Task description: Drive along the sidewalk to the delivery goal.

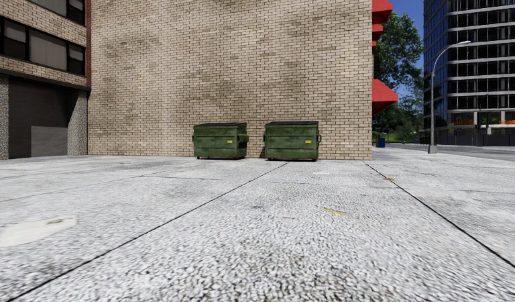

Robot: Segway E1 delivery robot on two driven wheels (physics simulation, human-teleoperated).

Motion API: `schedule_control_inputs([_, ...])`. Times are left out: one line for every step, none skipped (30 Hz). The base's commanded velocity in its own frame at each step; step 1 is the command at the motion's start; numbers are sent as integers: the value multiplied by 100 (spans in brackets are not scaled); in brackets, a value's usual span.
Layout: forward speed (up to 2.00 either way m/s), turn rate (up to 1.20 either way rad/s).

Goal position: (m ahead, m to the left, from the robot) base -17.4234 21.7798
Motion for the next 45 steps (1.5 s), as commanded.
schedule_control_inputs([0, 12])
schedule_control_inputs([0, 12])
schedule_control_inputs([0, 27])
schedule_control_inputs([0, 36])
schedule_control_inputs([0, 39])
schedule_control_inputs([0, 40])
schedule_control_inputs([0, 40])
schedule_control_inputs([0, 40])
schedule_control_inputs([0, 40])
schedule_control_inputs([0, 40])
schedule_control_inputs([0, 40])
schedule_control_inputs([0, 40])
schedule_control_inputs([0, 40])
schedule_control_inputs([70, 42])
schedule_control_inputs([70, 42])
schedule_control_inputs([82, 43])
schedule_control_inputs([85, 44])
schedule_control_inputs([86, 44])
schedule_control_inputs([86, 44])
schedule_control_inputs([86, 44])
schedule_control_inputs([86, 44])
schedule_control_inputs([86, 44])
schedule_control_inputs([87, 44])
schedule_control_inputs([87, 44])
schedule_control_inputs([90, 44])
schedule_control_inputs([99, 44])
schedule_control_inputs([106, 44])
schedule_control_inputs([106, 44])
schedule_control_inputs([110, 44])
schedule_control_inputs([112, 44])
schedule_control_inputs([112, 44])
schedule_control_inputs([112, 44])
schedule_control_inputs([113, 44])
schedule_control_inputs([115, 44])
schedule_control_inputs([118, 44])
schedule_control_inputs([118, 44])
schedule_control_inputs([123, 44])
schedule_control_inputs([125, 44])
schedule_control_inputs([127, 44])
schedule_control_inputs([127, 44])
schedule_control_inputs([128, 44])
schedule_control_inputs([130, 44])
schedule_control_inputs([131, 44])
schedule_control_inputs([131, 44])
schedule_control_inputs([134, 45])
